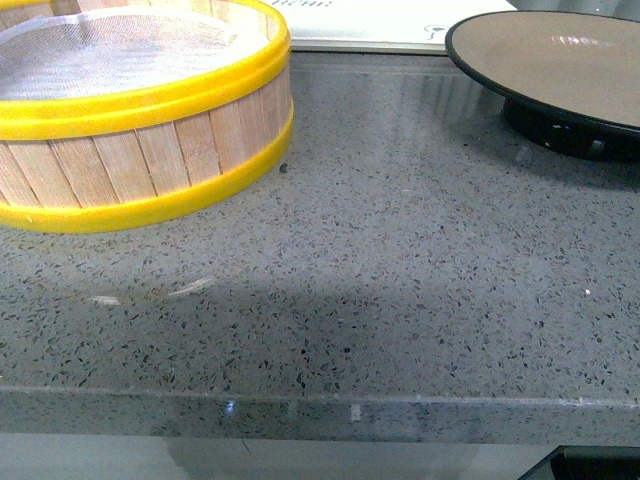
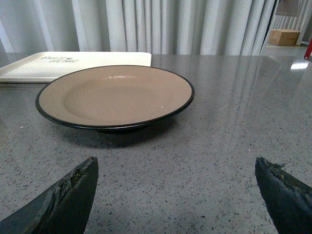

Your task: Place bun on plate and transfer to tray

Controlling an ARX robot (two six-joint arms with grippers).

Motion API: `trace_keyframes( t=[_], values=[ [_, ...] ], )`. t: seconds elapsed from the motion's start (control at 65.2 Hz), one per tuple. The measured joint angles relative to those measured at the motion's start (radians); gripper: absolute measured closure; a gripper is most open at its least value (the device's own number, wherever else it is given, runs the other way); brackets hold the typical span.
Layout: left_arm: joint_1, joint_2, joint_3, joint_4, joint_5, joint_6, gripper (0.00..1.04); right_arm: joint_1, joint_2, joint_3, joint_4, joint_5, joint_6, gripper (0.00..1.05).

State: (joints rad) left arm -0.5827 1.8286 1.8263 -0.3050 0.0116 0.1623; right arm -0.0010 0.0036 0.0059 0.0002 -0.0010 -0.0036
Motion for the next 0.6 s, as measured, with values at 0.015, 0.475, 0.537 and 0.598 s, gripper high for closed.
trace_keyframes(
  t=[0.015,0.475,0.537,0.598],
  values=[
    [-0.005,0.004,0.001,0.001,0.003,0.0,1.01,0.0,0.0,0.0,0.0,0.0,0.0,0.09],
    [-0.154,0.071,-0.079,0.125,0.071,0.002,1.01,0.0,0.0,0.0,0.0,0.0,0.0,0.09],
    [-0.163,0.082,-0.096,0.141,0.069,0.006,1.01,0.0,0.0,0.0,0.0,0.0,0.0,0.09],
    [-0.171,0.095,-0.107,0.153,0.067,0.01,1.01,0.0,0.0,0.0,0.0,0.0,0.0,0.09]
  ],
)
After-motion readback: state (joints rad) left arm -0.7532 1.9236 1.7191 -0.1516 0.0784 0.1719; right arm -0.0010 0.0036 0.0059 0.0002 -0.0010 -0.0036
